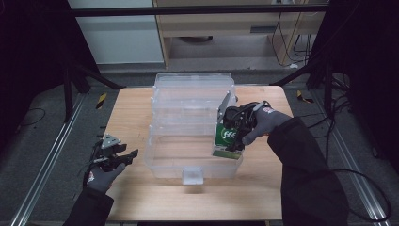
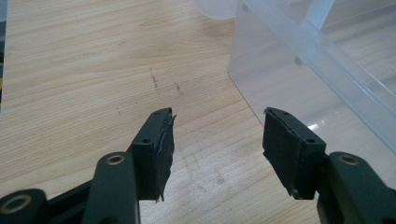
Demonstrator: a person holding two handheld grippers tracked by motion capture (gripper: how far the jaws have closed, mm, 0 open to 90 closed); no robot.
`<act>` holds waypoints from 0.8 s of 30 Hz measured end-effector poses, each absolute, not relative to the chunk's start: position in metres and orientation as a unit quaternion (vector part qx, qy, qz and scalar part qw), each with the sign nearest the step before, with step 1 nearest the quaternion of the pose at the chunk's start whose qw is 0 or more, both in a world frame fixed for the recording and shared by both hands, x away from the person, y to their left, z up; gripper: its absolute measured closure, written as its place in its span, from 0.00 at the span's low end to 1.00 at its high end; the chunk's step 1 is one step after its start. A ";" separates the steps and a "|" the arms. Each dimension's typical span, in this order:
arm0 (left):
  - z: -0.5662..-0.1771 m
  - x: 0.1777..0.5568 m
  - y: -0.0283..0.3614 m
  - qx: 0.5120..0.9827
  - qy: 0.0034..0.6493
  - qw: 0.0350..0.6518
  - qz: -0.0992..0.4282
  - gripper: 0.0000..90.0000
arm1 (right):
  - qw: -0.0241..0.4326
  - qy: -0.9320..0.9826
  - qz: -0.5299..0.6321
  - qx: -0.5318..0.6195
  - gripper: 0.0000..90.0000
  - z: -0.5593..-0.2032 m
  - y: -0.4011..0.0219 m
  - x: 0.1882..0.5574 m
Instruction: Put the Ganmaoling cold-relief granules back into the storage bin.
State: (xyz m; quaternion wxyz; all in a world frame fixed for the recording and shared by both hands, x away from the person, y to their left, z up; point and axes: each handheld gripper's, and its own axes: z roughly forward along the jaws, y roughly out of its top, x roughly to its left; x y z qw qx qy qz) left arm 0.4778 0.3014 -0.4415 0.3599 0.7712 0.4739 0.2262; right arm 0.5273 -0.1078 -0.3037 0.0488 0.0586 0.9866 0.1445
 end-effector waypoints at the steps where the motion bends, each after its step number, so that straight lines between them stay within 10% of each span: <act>1: -0.441 0.478 0.301 0.771 0.474 0.360 0.226 0.47 | 0.049 0.987 0.144 0.059 0.20 -0.304 -0.108 0.527; 24: -0.440 0.476 0.302 0.770 0.472 0.363 0.227 0.47 | 0.040 0.993 0.110 0.032 0.20 -0.329 -0.101 0.530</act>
